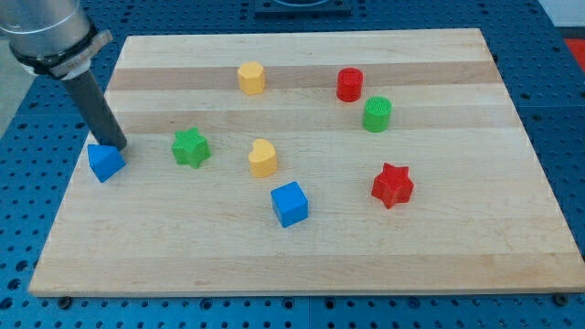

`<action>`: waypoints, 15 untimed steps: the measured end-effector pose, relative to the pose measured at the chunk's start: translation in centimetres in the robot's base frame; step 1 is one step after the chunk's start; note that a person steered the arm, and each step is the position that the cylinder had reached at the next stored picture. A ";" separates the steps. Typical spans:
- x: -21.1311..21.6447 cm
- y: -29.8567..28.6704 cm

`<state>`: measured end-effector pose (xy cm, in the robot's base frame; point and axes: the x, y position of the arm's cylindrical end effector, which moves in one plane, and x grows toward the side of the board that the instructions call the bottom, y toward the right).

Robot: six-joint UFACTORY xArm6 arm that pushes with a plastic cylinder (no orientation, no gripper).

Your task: Slide the triangle to the bottom left side of the board

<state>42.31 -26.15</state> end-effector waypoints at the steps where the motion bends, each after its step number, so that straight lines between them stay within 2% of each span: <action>1: -2.1 -1.4; 3: 1.6 -1.6; 7: 4.3 -1.6; 8: 4.4 -1.6; 10: 1.4 -1.1; 15: 9.3 0.8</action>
<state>51.59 -25.40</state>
